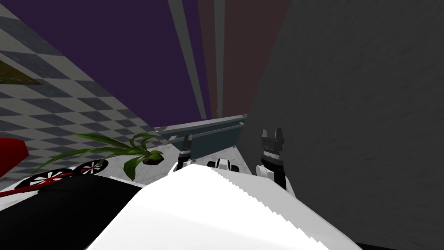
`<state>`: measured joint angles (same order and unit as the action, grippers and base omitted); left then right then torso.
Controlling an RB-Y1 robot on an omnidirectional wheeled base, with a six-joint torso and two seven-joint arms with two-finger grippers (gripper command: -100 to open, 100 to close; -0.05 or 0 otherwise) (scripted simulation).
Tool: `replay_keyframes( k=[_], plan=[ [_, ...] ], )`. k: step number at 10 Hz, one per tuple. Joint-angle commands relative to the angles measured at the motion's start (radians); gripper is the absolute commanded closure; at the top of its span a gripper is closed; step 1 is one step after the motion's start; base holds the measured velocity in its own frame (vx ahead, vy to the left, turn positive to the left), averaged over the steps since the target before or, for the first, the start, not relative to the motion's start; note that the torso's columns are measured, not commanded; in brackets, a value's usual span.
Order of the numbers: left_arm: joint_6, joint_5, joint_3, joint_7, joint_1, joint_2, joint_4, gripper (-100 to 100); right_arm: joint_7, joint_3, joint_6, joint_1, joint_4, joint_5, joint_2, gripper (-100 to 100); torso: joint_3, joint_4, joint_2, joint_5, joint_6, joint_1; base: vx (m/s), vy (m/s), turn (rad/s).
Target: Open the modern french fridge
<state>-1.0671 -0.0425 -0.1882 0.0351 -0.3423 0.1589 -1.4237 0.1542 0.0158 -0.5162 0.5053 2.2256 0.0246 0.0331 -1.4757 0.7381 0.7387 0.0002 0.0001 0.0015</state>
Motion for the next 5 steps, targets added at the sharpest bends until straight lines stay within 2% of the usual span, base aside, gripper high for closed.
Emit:
replay_keyframes(
  k=[1, 2, 5],
  plan=[
    [-0.056, -0.016, -0.016, -0.009, 0.01, -0.007, 0.082, -100, 0.0, 0.0, 0.0, 0.0, 0.0, 0.0, 0.0, 0, 0.001, 0.0, 0.001, 0.0, 0.0, 0.0, 0.098, -0.052, 0.06],
    [-0.056, -0.016, -0.016, -0.009, 0.01, -0.007, 0.103, -100, 0.0, 0.0, 0.0, 0.0, 0.0, 0.0, 0.0, 0, -0.001, 0.0, -0.002, 0.0, 0.0, 0.0, 0.075, -0.062, 0.049],
    [-0.104, -0.029, -0.028, -0.015, 0.021, -0.016, 0.177, -100, 0.0, 0.0, 0.0, 0.0, 0.0, 0.0, 0.0, 0, -0.005, -0.008, -0.012, 0.008, 0.006, 0.003, 0.071, -0.049, 0.04]
  ],
)
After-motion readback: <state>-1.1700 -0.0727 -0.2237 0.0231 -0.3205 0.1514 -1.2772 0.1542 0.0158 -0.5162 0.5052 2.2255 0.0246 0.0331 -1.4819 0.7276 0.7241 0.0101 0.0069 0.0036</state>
